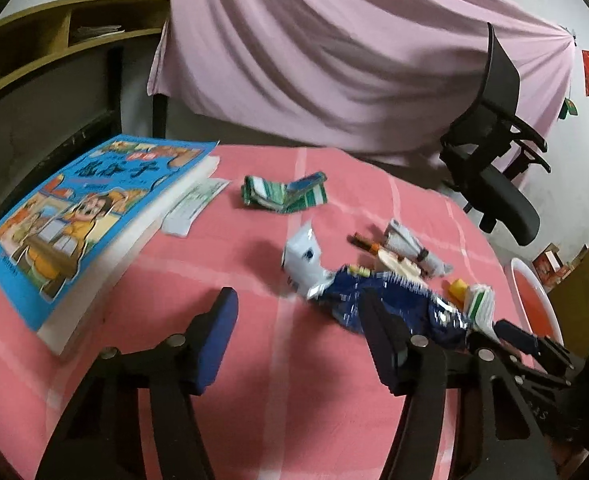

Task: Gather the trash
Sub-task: 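Grasp the blue snack wrapper with the left tool while the right tool grasps the printed paper packet, then carry wrapper and paper packet over the bucket and open both tools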

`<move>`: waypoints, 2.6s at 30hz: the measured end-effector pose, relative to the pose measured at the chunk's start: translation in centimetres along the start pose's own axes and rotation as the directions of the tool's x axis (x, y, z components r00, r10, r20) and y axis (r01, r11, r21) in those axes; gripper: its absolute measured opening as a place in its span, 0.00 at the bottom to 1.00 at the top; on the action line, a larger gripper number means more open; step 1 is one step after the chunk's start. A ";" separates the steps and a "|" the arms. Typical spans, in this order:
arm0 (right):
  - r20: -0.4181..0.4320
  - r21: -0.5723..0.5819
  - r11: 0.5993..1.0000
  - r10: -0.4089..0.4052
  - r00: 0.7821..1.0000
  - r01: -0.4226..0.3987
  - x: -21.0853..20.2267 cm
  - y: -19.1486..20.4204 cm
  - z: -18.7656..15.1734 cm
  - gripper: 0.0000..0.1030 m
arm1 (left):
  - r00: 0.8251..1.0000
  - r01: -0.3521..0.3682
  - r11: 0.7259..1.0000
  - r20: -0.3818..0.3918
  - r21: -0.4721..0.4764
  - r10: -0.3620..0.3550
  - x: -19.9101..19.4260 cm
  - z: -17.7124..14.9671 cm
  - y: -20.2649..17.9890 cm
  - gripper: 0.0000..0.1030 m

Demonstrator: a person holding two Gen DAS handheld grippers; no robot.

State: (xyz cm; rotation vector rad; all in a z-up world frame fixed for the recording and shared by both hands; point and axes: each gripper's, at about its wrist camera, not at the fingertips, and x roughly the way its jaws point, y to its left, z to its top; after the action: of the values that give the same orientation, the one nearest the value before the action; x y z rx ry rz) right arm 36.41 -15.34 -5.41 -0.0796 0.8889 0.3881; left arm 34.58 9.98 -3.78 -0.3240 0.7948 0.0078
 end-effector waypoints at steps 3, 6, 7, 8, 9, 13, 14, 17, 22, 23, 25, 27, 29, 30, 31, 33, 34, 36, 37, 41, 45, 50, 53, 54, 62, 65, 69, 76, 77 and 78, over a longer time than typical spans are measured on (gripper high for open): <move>-0.007 -0.010 1.000 0.011 1.000 -0.011 0.4 -0.1 0.3 0.58 | 1.000 -0.006 1.000 0.021 -0.016 0.007 0.3 0.6 0.0 0.54; -0.011 -0.011 1.000 0.024 1.000 -0.024 0.7 -0.3 0.6 0.59 | 1.000 0.006 1.000 0.018 -0.028 -0.006 0.8 0.9 0.1 0.41; -0.012 -0.009 1.000 0.029 1.000 -0.029 0.7 -0.4 0.7 0.59 | 1.000 0.006 1.000 0.010 -0.028 -0.005 1.0 1.0 0.1 0.36; -0.012 -0.006 0.999 0.034 0.999 -0.034 0.8 -0.5 0.7 0.59 | 1.000 0.006 1.000 0.002 -0.029 -0.006 1.2 1.0 0.1 0.34; -0.012 -0.004 0.999 0.038 0.999 -0.038 0.9 -0.5 0.7 0.59 | 1.000 0.009 1.000 0.000 -0.029 -0.009 1.2 1.0 0.2 0.30; -0.013 -0.004 0.999 0.042 0.999 -0.042 0.9 -0.5 0.7 0.59 | 1.000 0.010 1.000 0.019 -0.020 -0.010 0.9 1.0 -0.1 0.24; -0.013 -0.003 0.999 0.044 0.999 -0.044 1.0 -0.6 0.7 0.59 | 1.000 0.011 1.000 0.023 -0.019 -0.011 0.9 0.9 -0.1 0.24; -0.007 0.002 0.999 0.047 0.999 -0.047 0.9 -0.6 0.7 0.58 | 0.999 0.017 1.000 0.039 -0.015 -0.016 0.4 0.5 -0.3 0.22; 0.011 0.011 0.998 0.063 0.998 -0.063 0.5 -0.9 0.4 0.47 | 0.996 0.029 1.000 0.086 -0.001 -0.029 -0.7 0.0 -0.6 0.16; 0.015 0.013 0.998 0.064 0.998 -0.064 0.4 -0.9 0.3 0.47 | 0.994 0.028 1.000 0.101 0.005 -0.028 -1.0 -0.1 -0.8 0.16; 0.028 0.018 0.997 0.069 0.997 -0.069 0.2 -0.9 0.2 0.47 | 0.991 0.029 0.999 0.128 0.021 -0.032 -1.5 -0.3 -1.1 0.16; 0.045 0.020 0.997 0.074 0.996 -0.075 -0.2 -1.0 0.1 0.47 | 0.987 0.029 0.999 0.156 0.045 -0.035 -2.0 -0.5 -1.5 0.16; 0.078 0.016 0.997 0.076 0.994 -0.077 -0.8 -0.9 0.0 0.47 | 0.982 0.020 0.997 0.186 0.072 -0.033 -2.5 -0.8 -2.1 0.16; 0.096 0.014 0.997 0.076 0.993 -0.078 -1.1 -0.9 0.0 0.47 | 0.978 0.014 0.996 0.208 0.088 -0.032 -3.0 -0.9 -2.4 0.16; 0.121 0.013 0.997 0.071 0.990 -0.074 -1.6 -0.9 -0.1 0.47 | 0.973 0.008 0.995 0.228 0.104 -0.031 -3.4 -1.1 -2.8 0.16; 0.168 0.016 0.998 0.064 0.984 -0.067 -2.4 -0.9 -0.3 0.47 | 0.958 -0.017 0.989 0.287 0.148 -0.027 -4.3 -1.6 -3.8 0.16; 0.194 0.023 0.998 0.051 0.980 -0.056 -2.8 -1.0 -0.4 0.47 | 0.950 -0.029 0.986 0.312 0.166 -0.024 -4.8 -1.9 -4.2 0.16; 0.241 0.038 0.998 0.042 0.970 -0.052 -3.6 -1.3 -0.6 0.47 | 0.924 -0.067 0.973 0.383 0.219 -0.022 -5.9 -2.8 -5.5 0.16; 0.271 0.047 0.998 0.037 0.962 -0.052 -4.1 -1.5 -0.7 0.47 | 0.914 -0.082 0.968 0.406 0.236 -0.022 -6.2 -3.2 -5.9 0.16; 0.378 0.071 0.995 0.038 0.925 -0.070 -6.0 -2.2 -1.3 0.47 | 0.866 -0.158 0.943 0.499 0.294 -0.010 -7.6 -4.6 -7.5 0.16; 0.489 0.093 0.990 0.044 0.871 -0.102 -8.1 -2.9 -2.0 0.47 | 0.828 -0.191 0.932 0.561 0.308 -0.015 -8.5 -5.4 -8.3 0.16; 0.613 0.141 0.986 -0.016 0.790 -0.089 -11.2 -4.6 -3.0 0.47 | 0.806 -0.130 0.932 0.584 0.340 -0.100 -10.1 -6.3 -9.2 0.16; 0.658 0.147 0.989 -0.076 0.749 -0.028 -12.9 -5.7 -3.3 0.47 | 0.791 -0.135 0.920 0.599 0.367 -0.123 -10.7 -6.8 -11.4 0.16; 0.666 0.150 0.988 -0.088 0.741 -0.018 -13.4 -6.1 -3.5 0.47 | 0.789 -0.130 0.917 0.600 0.376 -0.134 -11.1 -6.9 -12.1 0.16; 0.690 0.259 0.965 -0.220 0.690 0.048 -16.4 -11.8 -5.3 0.47 | 0.809 -0.021 0.895 0.533 0.445 -0.246 -11.2 -6.1 -19.3 0.16; 0.652 0.313 0.946 -0.277 0.706 0.083 -16.6 -14.1 -5.6 0.48 | 0.835 0.023 0.880 0.475 0.474 -0.278 -10.3 -5.6 -22.2 0.16; 0.598 0.397 0.913 -0.334 0.729 0.093 -16.5 -17.6 -6.0 0.48 | 0.866 0.069 0.856 0.396 0.512 -0.306 -8.7 -5.4 -25.6 0.16; 0.515 0.477 0.876 -0.346 0.784 0.073 -15.4 -21.7 -6.8 0.48 | 0.905 0.137 0.847 0.282 0.514 -0.318 -5.4 -5.0 -30.6 0.16; 0.501 0.484 0.872 -0.341 0.795 0.069 -15.2 -22.0 -6.9 0.48 | 0.910 0.140 0.847 0.270 0.513 -0.314 -5.1 -5.0 -31.0 0.16; 0.494 0.489 0.870 -0.336 0.802 0.063 -15.2 -22.4 -7.2 0.48 | 0.917 0.146 0.851 0.255 0.505 -0.308 -4.5 -4.9 -31.7 0.16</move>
State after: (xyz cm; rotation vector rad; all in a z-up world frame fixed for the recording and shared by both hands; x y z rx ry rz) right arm 30.62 -42.20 -0.32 0.3590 0.3462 -0.0227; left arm 32.10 -21.04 5.13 0.0586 0.3983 -0.3520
